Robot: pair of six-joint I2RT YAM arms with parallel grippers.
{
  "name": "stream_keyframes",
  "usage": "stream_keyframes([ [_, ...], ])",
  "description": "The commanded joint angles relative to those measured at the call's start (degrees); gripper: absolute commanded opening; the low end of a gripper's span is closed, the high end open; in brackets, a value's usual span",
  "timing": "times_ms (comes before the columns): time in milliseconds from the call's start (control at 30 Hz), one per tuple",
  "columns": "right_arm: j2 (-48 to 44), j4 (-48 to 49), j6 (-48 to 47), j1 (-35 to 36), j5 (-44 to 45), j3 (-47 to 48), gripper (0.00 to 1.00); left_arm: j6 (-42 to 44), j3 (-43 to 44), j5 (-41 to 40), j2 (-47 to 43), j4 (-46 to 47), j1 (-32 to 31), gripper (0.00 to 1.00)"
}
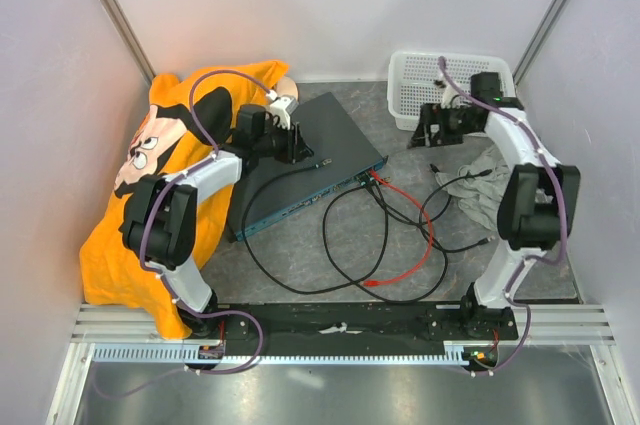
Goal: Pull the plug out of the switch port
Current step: Place the connector at the center of the board.
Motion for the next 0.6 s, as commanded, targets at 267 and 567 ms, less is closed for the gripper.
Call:
stream_keyframes([
  [267,16.07,-2.34,1.36,6.58,-14.87,6.66,0.73,-2.3,8.75,4.5,3.1,-4.48,0.2,0.38],
  [567,27.08,-7.22,-6.83,7.02,-22.88,11.87,0.61,13.96,10.33,3.53,1.53,-16.51,-0.06,0.38],
])
